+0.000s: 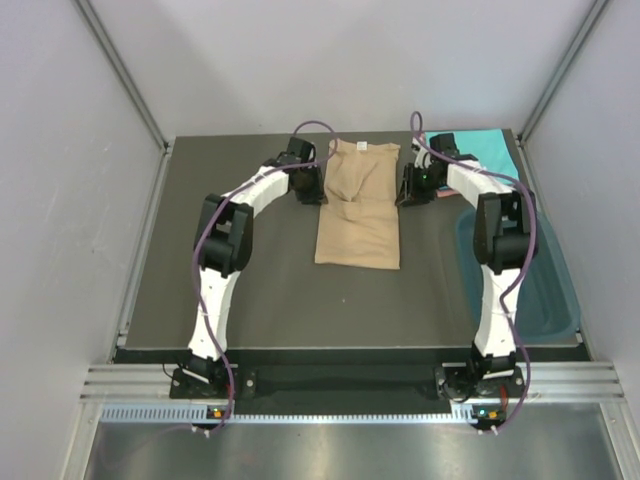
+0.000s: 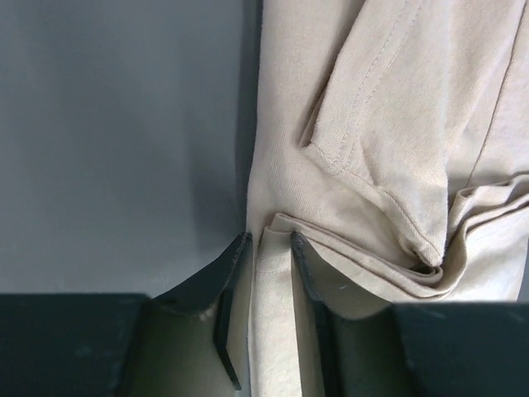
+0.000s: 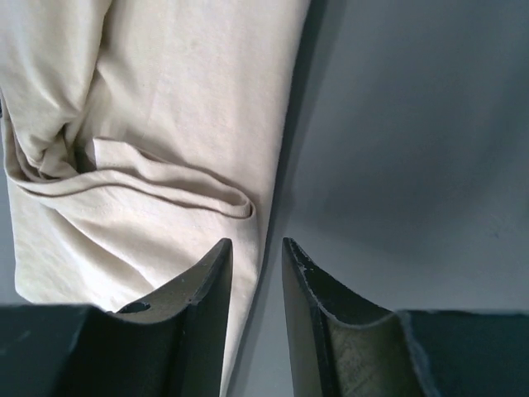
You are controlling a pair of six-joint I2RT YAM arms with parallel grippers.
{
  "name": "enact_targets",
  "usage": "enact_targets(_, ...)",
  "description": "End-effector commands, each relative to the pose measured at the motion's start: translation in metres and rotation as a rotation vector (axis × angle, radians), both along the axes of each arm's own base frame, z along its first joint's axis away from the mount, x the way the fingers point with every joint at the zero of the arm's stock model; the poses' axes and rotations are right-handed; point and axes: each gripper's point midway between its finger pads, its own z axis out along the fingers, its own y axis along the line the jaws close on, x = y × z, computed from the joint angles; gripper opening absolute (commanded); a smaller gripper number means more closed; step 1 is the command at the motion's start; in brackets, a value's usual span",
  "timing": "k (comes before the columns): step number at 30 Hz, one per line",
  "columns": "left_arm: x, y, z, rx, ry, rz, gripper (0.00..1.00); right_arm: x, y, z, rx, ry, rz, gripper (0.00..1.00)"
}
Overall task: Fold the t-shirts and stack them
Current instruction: Fold the tshirt
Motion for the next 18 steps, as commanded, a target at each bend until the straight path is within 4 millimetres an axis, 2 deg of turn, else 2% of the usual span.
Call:
enact_targets(1, 0.008, -0.004, 0.004, -0.02, -0.025, -0.033, 0.26, 0.012, 0.008, 0.009, 0.056, -0.066, 0.084, 0.31)
enact_targets(2, 0.009, -0.004, 0.004, -0.022, -0.026, -0.035, 0.2, 0.013, 0.008, 0.007, 0.06, -0.064, 0.083, 0.31)
enact_targets(8, 0.011, -0.005, 0.005, -0.028, -0.033, -0.033, 0.0, 0.017, 0.008, 0.002, 0.061, -0.068, 0.079, 0.3)
enact_targets(9, 0.011, -0.006, 0.006, -0.028, -0.035, -0.033, 0.0, 0.018, 0.008, 0.002, 0.059, -0.072, 0.077, 0.28)
enact_targets(10, 0.012, -0.005, 0.007, -0.026, -0.039, -0.028, 0.0, 0.019, 0.007, 0.001, 0.055, -0.073, 0.072, 0.18)
enact_targets(13, 0.014, -0.003, 0.011, -0.022, -0.049, -0.017, 0.0, 0.023, 0.004, 0.0, 0.043, -0.089, 0.059, 0.0)
enact_targets(14, 0.015, -0.003, 0.013, -0.02, -0.054, -0.012, 0.0, 0.026, 0.005, 0.005, 0.049, -0.114, 0.054, 0.0)
enact_targets(18, 0.019, 0.001, 0.017, -0.009, -0.072, 0.021, 0.0, 0.024, -0.004, 0.002, 0.023, -0.128, 0.003, 0.0)
